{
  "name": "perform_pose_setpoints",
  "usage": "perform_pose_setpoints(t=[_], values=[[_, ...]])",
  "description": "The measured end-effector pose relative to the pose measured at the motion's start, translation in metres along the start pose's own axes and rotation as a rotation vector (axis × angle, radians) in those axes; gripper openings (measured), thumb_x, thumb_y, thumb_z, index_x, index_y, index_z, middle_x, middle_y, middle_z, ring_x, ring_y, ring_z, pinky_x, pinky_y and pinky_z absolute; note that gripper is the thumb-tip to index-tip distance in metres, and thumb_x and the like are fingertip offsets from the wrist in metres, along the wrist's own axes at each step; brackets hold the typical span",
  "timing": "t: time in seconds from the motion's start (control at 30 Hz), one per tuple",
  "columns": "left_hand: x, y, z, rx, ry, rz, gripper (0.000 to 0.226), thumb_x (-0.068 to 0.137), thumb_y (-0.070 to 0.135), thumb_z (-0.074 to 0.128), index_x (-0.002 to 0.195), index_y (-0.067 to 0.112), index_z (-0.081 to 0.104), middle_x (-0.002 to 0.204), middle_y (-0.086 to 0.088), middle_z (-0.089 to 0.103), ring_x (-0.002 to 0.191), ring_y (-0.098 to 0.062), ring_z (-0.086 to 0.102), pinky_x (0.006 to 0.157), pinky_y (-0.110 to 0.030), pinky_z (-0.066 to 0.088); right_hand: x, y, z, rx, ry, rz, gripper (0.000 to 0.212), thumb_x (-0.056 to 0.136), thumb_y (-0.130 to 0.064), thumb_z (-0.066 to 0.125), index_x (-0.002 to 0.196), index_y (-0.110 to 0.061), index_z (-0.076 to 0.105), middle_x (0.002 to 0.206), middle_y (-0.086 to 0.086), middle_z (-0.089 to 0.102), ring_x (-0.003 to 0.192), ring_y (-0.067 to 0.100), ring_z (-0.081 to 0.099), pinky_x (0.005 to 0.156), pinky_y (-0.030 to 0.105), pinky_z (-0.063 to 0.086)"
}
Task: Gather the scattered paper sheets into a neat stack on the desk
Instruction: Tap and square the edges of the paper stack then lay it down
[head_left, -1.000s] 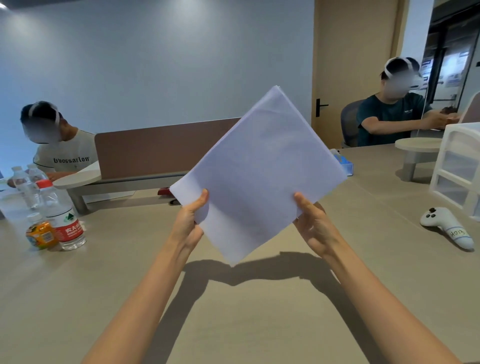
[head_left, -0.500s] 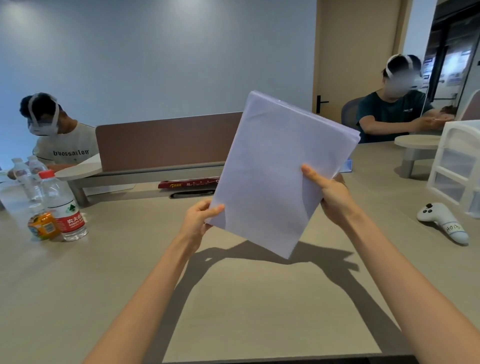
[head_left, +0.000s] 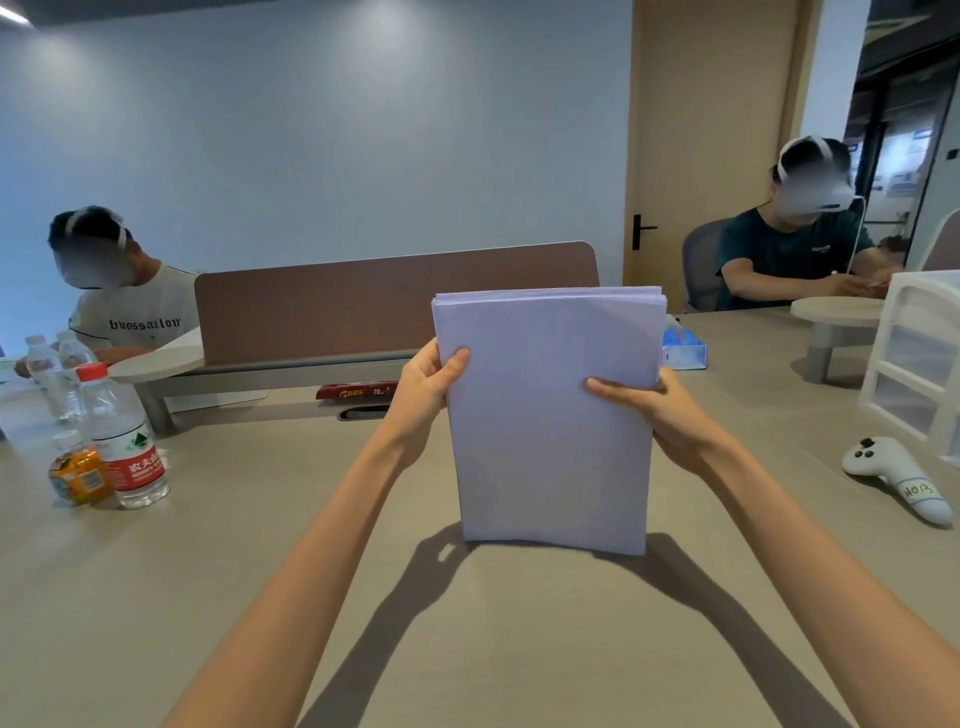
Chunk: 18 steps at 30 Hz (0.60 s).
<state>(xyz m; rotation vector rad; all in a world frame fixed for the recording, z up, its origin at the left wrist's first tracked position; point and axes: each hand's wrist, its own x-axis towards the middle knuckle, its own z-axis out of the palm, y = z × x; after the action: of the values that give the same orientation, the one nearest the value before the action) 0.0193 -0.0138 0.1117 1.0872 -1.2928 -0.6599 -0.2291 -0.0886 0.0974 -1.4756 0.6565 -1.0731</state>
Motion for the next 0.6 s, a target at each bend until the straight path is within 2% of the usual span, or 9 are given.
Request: perform_pose_setpoints(t=[0.13, 0.27, 0.37, 0.5, 0.6], values=[[0.003, 0.002, 0.003, 0.003, 0.039, 0.014, 0.035, 0.102, 0.036, 0.042, 0.129, 0.015, 0.048, 0.122, -0.001, 0.065, 0.105, -0.019, 0.066, 0.083, -0.038, 0.057, 0.007, -0.014, -0.001, 0.036, -0.025, -0.035, 0.050, 0.075, -0.027, 0.074, 0.122, -0.014, 0.060, 0.113, 0.008, 0.069, 0.093, 0.021, 0.071, 0.070, 0.032, 0.059], [0.005, 0.009, 0.017, -0.041, 0.036, 0.016, 0.025, 0.103, 0.033, 0.040, 0.125, 0.021, 0.039, 0.114, 0.005, 0.060, 0.094, -0.004, 0.065, 0.068, -0.018, 0.055, 0.012, -0.019, 0.003, 0.104, 0.027, -0.063, 0.046, 0.080, -0.018, 0.074, 0.124, -0.012, 0.060, 0.114, 0.010, 0.069, 0.093, 0.023, 0.071, 0.072, 0.035, 0.059], [0.007, 0.013, 0.024, -0.007, 0.045, 0.059, 0.019, 0.104, 0.029, 0.037, 0.120, 0.019, 0.035, 0.114, 0.002, 0.055, 0.094, -0.007, 0.063, 0.069, -0.019, 0.057, 0.014, -0.018, 0.006, 0.099, 0.138, -0.098, 0.045, 0.082, -0.017, 0.072, 0.125, -0.012, 0.059, 0.111, 0.009, 0.069, 0.090, 0.020, 0.070, 0.066, 0.032, 0.060], [0.014, 0.018, 0.027, 0.021, 0.124, 0.152, 0.014, 0.105, 0.023, 0.035, 0.114, 0.013, 0.035, 0.107, 0.002, 0.052, 0.093, -0.008, 0.058, 0.075, -0.022, 0.056, 0.015, -0.019, 0.009, 0.093, 0.197, -0.176, 0.043, 0.082, -0.019, 0.073, 0.122, -0.011, 0.060, 0.108, 0.007, 0.069, 0.092, 0.021, 0.069, 0.068, 0.031, 0.060], [0.010, 0.006, 0.028, 0.091, 0.097, 0.101, 0.021, 0.105, 0.026, 0.035, 0.119, 0.011, 0.034, 0.109, 0.003, 0.050, 0.099, -0.012, 0.057, 0.075, -0.021, 0.055, 0.014, -0.011, 0.011, 0.049, 0.251, -0.197, 0.040, 0.080, -0.020, 0.075, 0.117, -0.008, 0.062, 0.106, 0.008, 0.069, 0.087, 0.019, 0.069, 0.065, 0.025, 0.058]])
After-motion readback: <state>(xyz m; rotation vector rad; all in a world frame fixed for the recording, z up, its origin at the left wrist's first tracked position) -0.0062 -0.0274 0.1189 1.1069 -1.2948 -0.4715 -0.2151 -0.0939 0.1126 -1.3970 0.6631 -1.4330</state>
